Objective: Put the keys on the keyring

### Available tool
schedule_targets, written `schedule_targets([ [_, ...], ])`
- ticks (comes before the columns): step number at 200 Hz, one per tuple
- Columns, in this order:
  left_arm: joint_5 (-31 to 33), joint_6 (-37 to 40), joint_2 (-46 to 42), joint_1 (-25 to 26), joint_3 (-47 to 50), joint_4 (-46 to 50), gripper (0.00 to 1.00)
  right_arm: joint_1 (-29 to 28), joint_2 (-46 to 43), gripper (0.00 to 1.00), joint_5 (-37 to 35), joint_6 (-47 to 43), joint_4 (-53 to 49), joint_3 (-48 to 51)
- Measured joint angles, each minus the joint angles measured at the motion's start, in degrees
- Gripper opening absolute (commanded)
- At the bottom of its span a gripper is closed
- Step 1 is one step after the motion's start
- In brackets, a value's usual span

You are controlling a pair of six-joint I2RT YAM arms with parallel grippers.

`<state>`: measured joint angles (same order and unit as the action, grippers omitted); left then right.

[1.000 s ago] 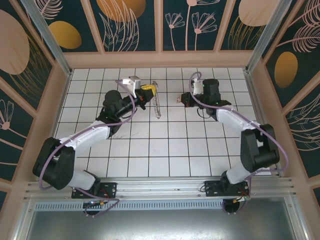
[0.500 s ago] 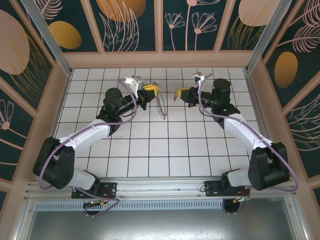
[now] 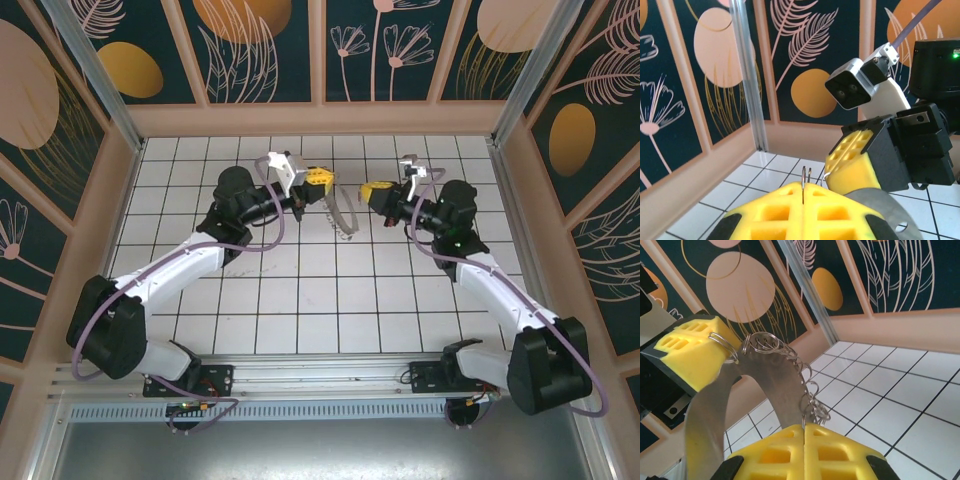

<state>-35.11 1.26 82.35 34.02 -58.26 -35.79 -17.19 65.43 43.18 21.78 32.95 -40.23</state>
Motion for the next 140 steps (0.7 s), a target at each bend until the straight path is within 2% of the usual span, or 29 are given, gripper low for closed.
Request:
schedule_targets([
  [68, 1.51, 7.41, 1.20, 1.57, -1.99, 4.90, 0.00, -0.33, -3.21, 0.00, -3.17, -0.31, 2.21, 0.57],
  [140, 3.08, 8.13, 2.91, 1.57, -2.16, 6.21, 0.00, -2.62, -4.17, 0.00, -4.59, -1.95, 1.99, 0.24],
])
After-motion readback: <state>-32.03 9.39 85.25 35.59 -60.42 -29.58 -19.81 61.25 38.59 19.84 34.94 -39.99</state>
